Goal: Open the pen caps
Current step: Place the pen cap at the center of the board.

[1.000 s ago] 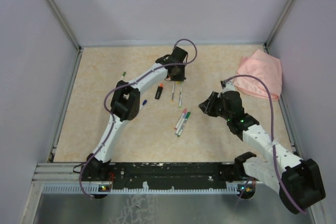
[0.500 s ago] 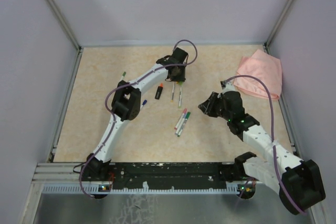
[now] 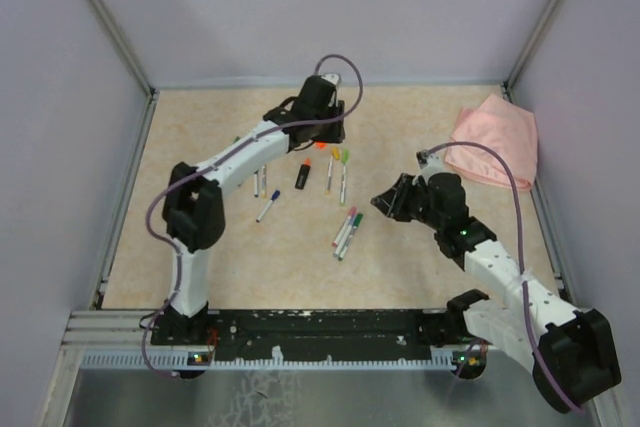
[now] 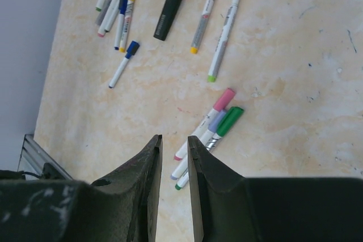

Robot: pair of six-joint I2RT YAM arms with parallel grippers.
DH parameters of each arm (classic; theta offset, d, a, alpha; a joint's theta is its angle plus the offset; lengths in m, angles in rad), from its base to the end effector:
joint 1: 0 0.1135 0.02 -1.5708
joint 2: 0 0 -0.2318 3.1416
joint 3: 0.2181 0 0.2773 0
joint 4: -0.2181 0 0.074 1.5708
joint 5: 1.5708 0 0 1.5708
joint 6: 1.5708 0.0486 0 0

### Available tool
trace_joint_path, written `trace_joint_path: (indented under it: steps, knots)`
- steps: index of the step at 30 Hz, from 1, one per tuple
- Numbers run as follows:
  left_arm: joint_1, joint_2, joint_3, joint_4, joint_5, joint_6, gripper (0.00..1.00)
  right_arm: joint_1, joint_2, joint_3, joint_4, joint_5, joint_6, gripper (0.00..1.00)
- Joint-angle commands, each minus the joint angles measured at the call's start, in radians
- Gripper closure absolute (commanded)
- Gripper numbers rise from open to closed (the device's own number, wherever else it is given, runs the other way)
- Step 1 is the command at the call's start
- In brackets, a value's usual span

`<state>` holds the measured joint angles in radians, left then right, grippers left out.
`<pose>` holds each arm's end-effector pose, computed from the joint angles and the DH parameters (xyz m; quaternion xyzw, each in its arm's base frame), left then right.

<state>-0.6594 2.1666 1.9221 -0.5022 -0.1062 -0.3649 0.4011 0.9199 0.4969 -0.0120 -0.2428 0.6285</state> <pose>0.4118 -0.3127 0.2150 0.1132 0.9082 -0.1536 0.3724 0.2357 0.1126 0.1904 0.0302 0.8388 0.3517 0.4144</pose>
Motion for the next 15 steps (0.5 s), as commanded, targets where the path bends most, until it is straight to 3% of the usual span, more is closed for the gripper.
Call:
trace_joint_path:
  steps: [1,5,11,15]
  knots:
    - [-0.003,-0.294,-0.228,0.223,0.032,0.118,0.52,-0.010,-0.040,0.004,0.101,-0.074,-0.009,0.75]
    - [-0.001,-0.497,-0.452,0.323,0.052,0.182,0.41,-0.010,-0.053,-0.006,0.130,-0.097,0.001,0.74]
    - [0.005,-0.760,-0.778,0.450,0.104,0.191,0.10,-0.010,-0.069,-0.034,0.173,-0.108,0.022,0.74]
    - [0.012,-0.861,-0.922,0.475,0.222,0.172,0.10,-0.010,-0.073,-0.058,0.191,-0.097,0.038,0.74]
